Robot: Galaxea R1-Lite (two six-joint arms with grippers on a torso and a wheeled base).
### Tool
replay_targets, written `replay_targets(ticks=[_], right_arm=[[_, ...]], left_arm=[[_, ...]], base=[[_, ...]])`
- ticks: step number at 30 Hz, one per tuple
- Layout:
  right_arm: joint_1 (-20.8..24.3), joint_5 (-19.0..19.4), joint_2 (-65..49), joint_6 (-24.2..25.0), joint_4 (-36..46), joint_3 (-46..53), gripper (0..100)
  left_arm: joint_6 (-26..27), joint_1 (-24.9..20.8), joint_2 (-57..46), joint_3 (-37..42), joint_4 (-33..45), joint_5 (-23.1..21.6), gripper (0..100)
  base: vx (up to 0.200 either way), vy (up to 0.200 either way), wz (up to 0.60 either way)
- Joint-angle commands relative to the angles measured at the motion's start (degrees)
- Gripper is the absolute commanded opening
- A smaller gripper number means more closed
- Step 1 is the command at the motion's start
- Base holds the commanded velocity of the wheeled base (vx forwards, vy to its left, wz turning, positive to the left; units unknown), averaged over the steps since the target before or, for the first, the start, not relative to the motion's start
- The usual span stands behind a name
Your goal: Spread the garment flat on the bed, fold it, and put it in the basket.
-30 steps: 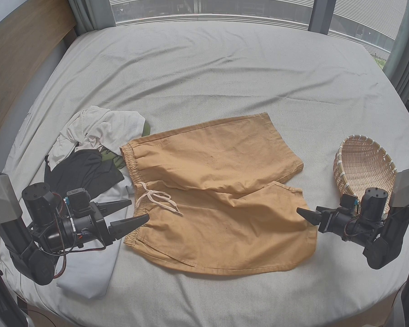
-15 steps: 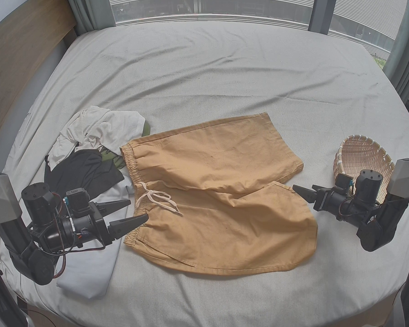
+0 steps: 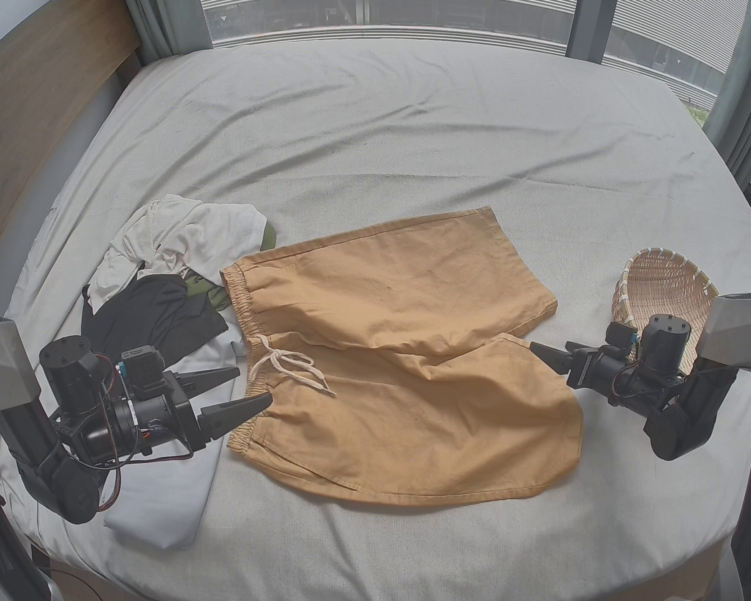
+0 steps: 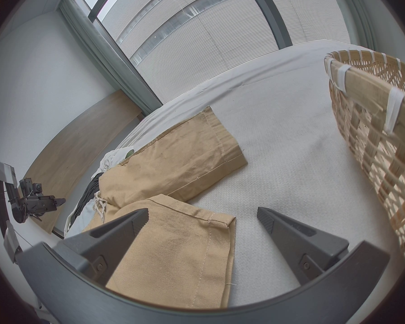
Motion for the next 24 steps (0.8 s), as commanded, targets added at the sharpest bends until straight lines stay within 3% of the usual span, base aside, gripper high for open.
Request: replay_targets(ticks=[1,9,10,24], right_arm=[[0.35,0.03,1.45,-0.01,-0.44,0.1,100],[0.97,0.03,2.5,-0.01,-0.7,-0.17,100],[0.97,0.03,2.5,-0.01,-0.7,-0.25,0],[0.09,0.03,2.06,-0.01,-0.7,-1.48,0]], left_arm=[[-0.02,-0.01,0.05,0.01,-0.23,0.02,100],[-0.02,-0.01,0.05,0.01,-0.14,0.02,100],[-0.02,-0.01,0.05,0.01,-0.23,0.02,100],[0.68,-0.01,0.93,-0.26,-0.14,0.02,100]], base=[[0.0,0.0,0.0],[0.0,0.0,0.0],[0.0,0.0,0.0],[0.0,0.0,0.0]])
